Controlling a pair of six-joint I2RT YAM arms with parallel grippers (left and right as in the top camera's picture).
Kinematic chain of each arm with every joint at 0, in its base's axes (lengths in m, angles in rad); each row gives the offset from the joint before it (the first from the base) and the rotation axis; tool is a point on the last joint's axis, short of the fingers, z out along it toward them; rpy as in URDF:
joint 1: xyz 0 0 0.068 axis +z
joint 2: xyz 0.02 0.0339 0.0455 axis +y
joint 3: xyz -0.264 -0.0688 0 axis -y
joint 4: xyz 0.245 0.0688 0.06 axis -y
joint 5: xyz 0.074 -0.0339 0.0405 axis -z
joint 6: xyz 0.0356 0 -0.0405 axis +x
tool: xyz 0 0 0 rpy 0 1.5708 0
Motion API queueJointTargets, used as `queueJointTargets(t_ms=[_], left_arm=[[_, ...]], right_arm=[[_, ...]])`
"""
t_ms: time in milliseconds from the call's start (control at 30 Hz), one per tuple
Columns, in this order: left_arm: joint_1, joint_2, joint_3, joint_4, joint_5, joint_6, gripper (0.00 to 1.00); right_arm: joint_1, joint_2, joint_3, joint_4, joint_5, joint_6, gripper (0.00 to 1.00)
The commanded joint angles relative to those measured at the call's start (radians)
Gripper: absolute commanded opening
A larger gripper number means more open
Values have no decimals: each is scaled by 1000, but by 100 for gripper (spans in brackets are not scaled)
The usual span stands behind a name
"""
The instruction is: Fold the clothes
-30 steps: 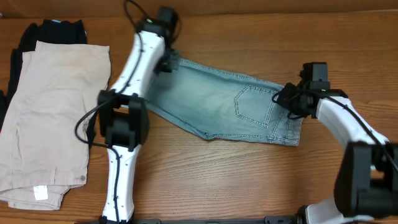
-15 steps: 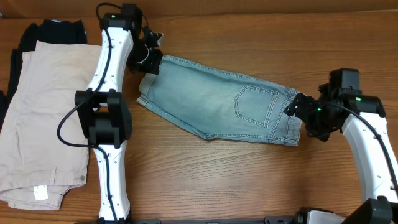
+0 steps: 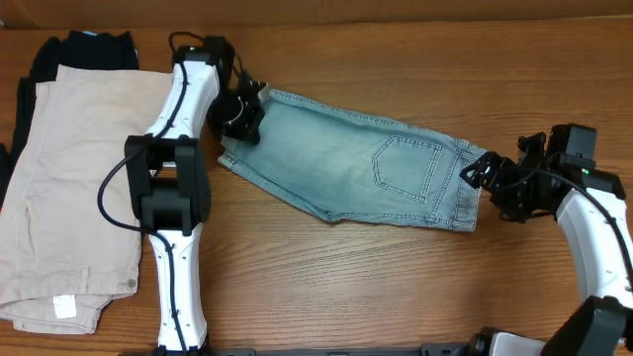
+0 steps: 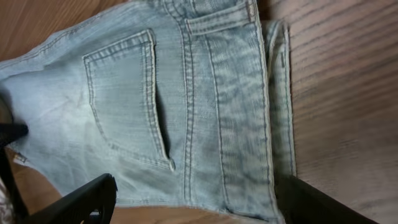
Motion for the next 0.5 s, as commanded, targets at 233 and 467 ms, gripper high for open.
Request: queueJointTargets(t_ms=[233,467], left_arm=[[-5,-4,-56,38,-84,-52,4],[-5,-3,-56,37,-87,-68,4]], right_arm=[[-2,48,-204,231,64,28,87],[0,49,-399,468,69,174,80]])
